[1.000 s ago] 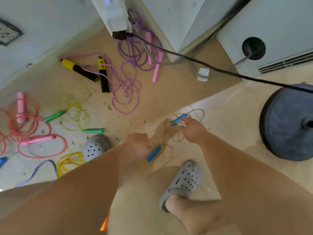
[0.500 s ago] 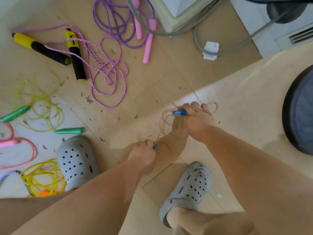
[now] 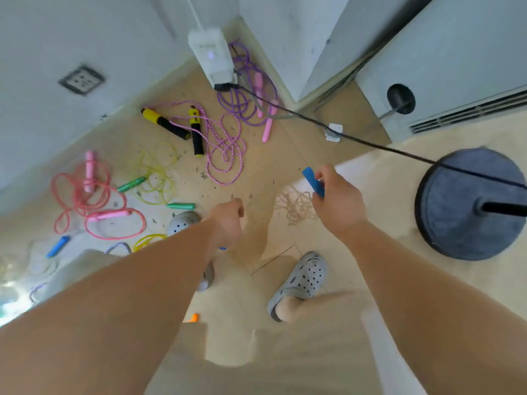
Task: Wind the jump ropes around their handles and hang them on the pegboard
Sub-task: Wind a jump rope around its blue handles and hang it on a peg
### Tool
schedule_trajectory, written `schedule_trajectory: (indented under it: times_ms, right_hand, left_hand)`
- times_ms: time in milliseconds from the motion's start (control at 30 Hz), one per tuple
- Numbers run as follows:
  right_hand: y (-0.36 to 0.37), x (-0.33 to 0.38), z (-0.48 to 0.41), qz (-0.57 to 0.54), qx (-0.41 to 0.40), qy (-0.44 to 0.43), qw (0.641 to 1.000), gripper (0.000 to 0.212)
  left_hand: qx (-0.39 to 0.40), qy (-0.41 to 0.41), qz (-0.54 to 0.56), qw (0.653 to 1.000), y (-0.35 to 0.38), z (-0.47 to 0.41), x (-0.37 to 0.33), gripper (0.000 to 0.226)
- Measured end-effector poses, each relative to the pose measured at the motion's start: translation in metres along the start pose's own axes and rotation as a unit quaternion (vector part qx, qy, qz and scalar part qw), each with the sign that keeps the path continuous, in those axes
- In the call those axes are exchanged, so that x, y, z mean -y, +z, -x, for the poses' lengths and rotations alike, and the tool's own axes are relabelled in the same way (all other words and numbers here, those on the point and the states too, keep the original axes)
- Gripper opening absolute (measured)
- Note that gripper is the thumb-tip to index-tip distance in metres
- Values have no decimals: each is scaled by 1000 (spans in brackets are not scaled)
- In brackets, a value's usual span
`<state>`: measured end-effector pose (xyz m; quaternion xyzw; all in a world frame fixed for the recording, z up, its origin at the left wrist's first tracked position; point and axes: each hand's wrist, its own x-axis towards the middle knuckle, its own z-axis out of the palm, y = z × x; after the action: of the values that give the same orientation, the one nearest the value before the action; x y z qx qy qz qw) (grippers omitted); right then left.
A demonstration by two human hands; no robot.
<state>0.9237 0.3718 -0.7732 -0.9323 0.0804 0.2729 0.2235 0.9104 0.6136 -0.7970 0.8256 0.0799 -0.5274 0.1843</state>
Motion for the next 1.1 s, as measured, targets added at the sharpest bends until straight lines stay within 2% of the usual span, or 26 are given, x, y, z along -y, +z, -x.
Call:
schedule_trajectory:
  times_ms: [67, 133, 200, 333, 433, 533, 600, 667, 767, 867, 1000, 1100]
  right_hand:
    - [-48, 35, 44, -67, 13, -12, 998, 36]
    - [-96, 67, 89, -107, 26, -32, 993, 31]
    - [-145, 96, 132, -161, 30, -53, 985, 26]
    - [-240, 148, 199, -254, 52, -137, 956, 31]
    - [-302, 178, 241, -219, 59, -236, 945, 38]
    - [-348, 211, 278, -140, 111, -321, 930, 19]
    - [-366, 234, 298, -88, 141, -363, 917, 6]
    - [-379, 260, 317, -63, 172, -389, 903, 17]
    - [-389, 296, 338, -42, 205, -413, 886, 35]
    - [-386, 324, 353, -29, 213, -434, 875, 46]
    - [-374, 356, 364, -35, 228, -429, 873, 65]
    - [-371, 375, 365, -7, 219, -425, 878, 76]
  left_hand:
    - [-25, -19, 78, 996, -27, 61, 2, 50]
    - [-24, -29, 146, 989, -56, 128, 1, 65]
    - [-38, -51, 249, 966, -83, 195, -4, 54]
    - [-100, -59, 445, 888, -126, 318, -23, 38]
    - [-105, -26, 581, 807, -144, 408, -51, 16]
    - [-97, 47, 649, 753, -152, 487, -81, 35]
    - [-104, 99, 664, 733, -157, 528, -91, 39]
    - [-98, 155, 652, 735, -160, 562, -92, 43]
    - [-108, 219, 569, 786, -163, 597, -75, 39]
    - [-118, 236, 495, 828, -167, 618, -51, 30]
    - [-146, 240, 491, 825, -172, 637, -14, 11]
    - [-155, 250, 522, 800, -176, 654, 13, 13]
